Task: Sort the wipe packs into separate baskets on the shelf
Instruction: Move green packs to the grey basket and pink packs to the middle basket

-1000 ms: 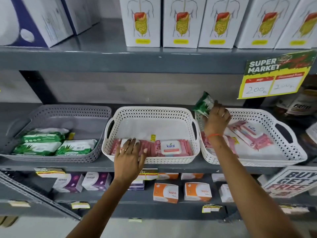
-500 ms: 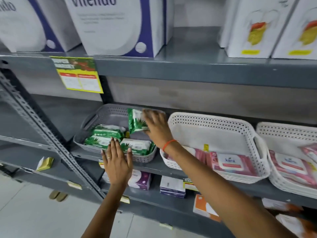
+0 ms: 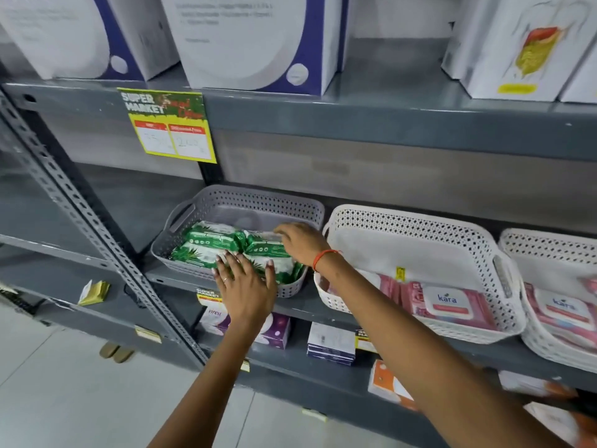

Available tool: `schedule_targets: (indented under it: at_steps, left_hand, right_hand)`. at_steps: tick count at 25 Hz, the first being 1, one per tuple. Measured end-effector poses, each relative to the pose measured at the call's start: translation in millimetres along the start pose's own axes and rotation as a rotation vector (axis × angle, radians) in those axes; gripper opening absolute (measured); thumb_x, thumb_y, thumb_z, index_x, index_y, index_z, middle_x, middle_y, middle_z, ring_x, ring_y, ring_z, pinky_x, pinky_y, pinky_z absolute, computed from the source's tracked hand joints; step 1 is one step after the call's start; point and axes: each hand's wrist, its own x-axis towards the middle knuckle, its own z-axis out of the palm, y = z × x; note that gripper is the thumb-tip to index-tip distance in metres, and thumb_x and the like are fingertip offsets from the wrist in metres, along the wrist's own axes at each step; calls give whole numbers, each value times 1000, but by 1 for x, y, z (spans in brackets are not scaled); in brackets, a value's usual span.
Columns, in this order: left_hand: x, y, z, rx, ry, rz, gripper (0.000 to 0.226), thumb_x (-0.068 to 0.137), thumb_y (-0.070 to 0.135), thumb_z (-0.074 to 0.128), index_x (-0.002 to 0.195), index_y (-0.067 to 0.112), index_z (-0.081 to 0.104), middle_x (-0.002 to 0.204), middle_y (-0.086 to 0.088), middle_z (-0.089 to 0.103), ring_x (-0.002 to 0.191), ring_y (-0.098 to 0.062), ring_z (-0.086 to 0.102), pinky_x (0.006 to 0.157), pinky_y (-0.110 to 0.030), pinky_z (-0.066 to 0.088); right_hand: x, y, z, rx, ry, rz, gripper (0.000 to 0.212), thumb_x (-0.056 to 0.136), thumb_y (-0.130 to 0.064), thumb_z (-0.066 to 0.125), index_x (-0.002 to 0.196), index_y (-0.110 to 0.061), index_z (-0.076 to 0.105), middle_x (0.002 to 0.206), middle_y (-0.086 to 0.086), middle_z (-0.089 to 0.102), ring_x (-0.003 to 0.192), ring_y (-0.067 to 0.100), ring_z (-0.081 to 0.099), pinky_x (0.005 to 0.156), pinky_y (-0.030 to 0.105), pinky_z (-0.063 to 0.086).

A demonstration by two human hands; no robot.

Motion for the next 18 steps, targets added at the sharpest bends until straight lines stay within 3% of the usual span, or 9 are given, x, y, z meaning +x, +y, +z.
schedule_targets:
  at_steps: [4,10,14,16,18]
  left_hand:
    - [-22,45,9,-27,-32,60,87,91,61,18,145,-4,-3,154,-25,-11,142,-34,-14,114,-47,-12]
    - [-59,113,21,-92,6,145,101,77,70,2,145,-5,-2,153,-27,-10,142,-35,-16,115,-48,-10]
    - [-76,154,27,-57,-51,449,92,77,67,-8,145,4,-12,153,-14,-19,141,-25,-20,113,-42,-16]
    - [-84,172,34,-14,-133,583,90,78,64,-9,147,6,-4,156,-12,-11,143,-22,-14,114,-40,-12]
    - [-89,181,43,36,-198,654,83,86,63,1,148,8,10,158,-9,2,145,-19,-4,115,-40,-7]
  right_hand:
    - [-45,35,-26,157,358,53,23,91,-11,50,101,-12,71,104,9,76,97,29,69,85,38,56]
    - [-111,125,-81,298,619,209,22,88,3,51,87,-5,72,88,13,78,84,27,73,83,39,59]
    - [-153,179,-107,280,794,394,23,87,5,51,89,-3,72,95,16,77,90,32,70,85,37,54]
    - [-174,206,-118,158,850,511,24,87,3,51,98,-2,71,104,21,72,99,38,65,89,41,52]
    - [-196,236,-130,-14,799,668,28,87,0,50,111,0,66,115,26,64,109,42,56,93,45,49]
